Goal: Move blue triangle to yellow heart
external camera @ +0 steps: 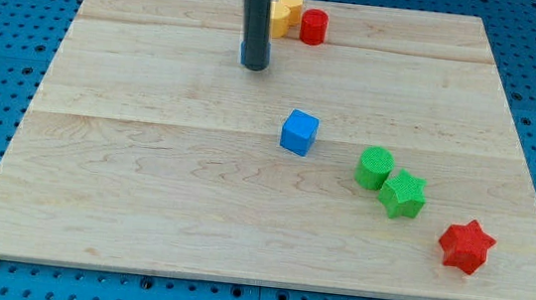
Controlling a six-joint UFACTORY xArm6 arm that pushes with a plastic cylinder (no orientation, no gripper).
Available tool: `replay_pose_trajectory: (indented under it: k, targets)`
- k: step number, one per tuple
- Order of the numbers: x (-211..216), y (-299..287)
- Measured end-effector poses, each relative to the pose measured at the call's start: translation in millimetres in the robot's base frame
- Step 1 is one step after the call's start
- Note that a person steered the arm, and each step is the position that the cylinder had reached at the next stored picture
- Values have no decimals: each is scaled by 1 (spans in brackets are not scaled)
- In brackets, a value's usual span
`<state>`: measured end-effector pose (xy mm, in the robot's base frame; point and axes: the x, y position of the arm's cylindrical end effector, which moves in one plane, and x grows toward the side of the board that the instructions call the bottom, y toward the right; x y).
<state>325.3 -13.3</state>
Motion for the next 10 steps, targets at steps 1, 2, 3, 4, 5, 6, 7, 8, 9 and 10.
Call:
replay_pose_trajectory:
  k: [1, 2, 3, 4, 5, 6, 7, 8, 9, 10]
  targets:
    - [-22, 24]
    - [32, 15]
    - [33, -56]
    - [5, -54]
    - [-20, -48]
    - [-26, -8]
    - [-7, -13]
    - [12, 42]
    - [-2, 48]
    - [-33, 5]
